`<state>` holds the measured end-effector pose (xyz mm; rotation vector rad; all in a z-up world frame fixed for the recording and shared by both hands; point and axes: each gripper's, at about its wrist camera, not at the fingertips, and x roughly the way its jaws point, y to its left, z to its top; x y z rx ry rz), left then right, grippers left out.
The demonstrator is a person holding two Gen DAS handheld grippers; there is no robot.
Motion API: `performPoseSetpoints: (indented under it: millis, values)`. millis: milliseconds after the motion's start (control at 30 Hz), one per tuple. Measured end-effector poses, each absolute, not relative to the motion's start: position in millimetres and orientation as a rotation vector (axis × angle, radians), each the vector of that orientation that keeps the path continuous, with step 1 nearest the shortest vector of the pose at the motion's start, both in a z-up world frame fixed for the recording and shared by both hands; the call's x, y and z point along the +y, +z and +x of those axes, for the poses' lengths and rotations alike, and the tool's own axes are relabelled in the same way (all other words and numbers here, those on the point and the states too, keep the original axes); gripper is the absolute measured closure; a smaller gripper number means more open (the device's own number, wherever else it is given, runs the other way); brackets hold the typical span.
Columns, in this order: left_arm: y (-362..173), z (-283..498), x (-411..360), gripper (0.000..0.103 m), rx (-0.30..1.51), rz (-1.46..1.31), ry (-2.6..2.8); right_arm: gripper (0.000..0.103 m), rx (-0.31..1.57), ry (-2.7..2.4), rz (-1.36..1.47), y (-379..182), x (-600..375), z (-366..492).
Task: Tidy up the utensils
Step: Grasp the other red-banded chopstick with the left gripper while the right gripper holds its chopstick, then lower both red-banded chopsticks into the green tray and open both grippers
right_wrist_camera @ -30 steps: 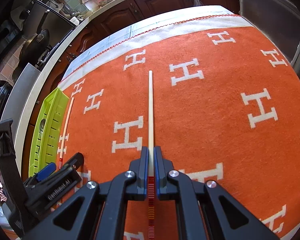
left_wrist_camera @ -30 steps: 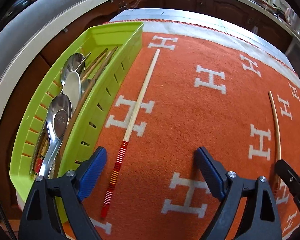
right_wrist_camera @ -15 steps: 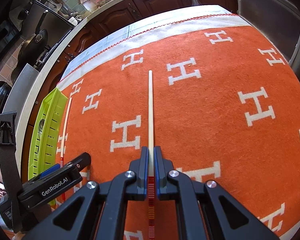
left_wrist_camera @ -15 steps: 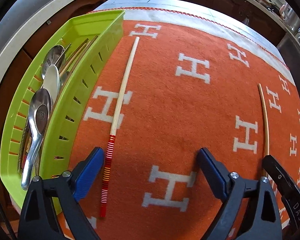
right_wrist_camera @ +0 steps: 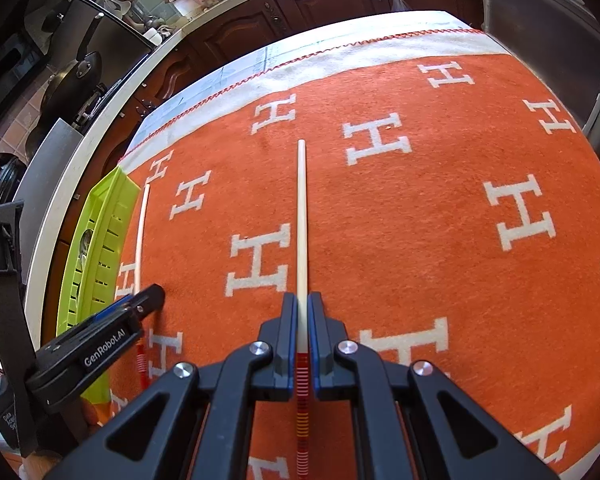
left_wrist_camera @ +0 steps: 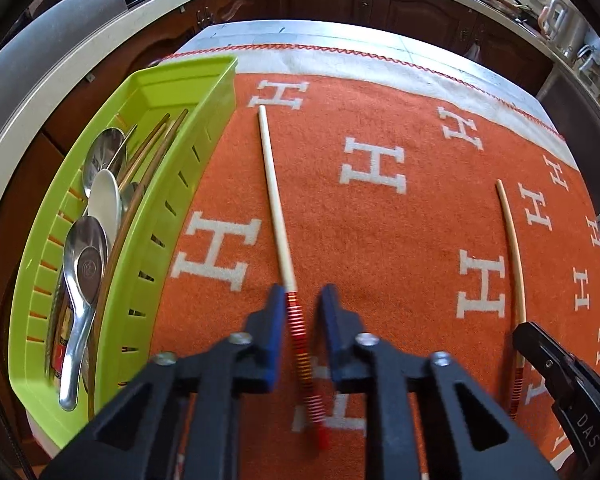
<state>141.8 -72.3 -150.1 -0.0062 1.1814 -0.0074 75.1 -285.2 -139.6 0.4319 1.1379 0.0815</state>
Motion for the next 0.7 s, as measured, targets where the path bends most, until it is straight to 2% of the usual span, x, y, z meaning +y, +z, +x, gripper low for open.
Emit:
performPoseSetpoints:
  millis: [100, 400, 700]
  values:
    - [-150.3, 139.8, -71.1, 0.100, 1.179, -0.029, -0.036, 0.098, 1.133, 0.101, 0.431, -136.8, -281.7, 74.5]
    - [-145.9, 121.3, -55.1, 0.100, 1.171, -0.059, -0.068, 0.098, 1.107, 0.171, 0.437, -119.1, -272.1, 73.7]
    - [-81.6, 88.9, -32.1, 0.100, 1.010, -0.028, -0.131, 0.098, 1.082, 0.274, 0.425, -89.2, -244.5, 77.3]
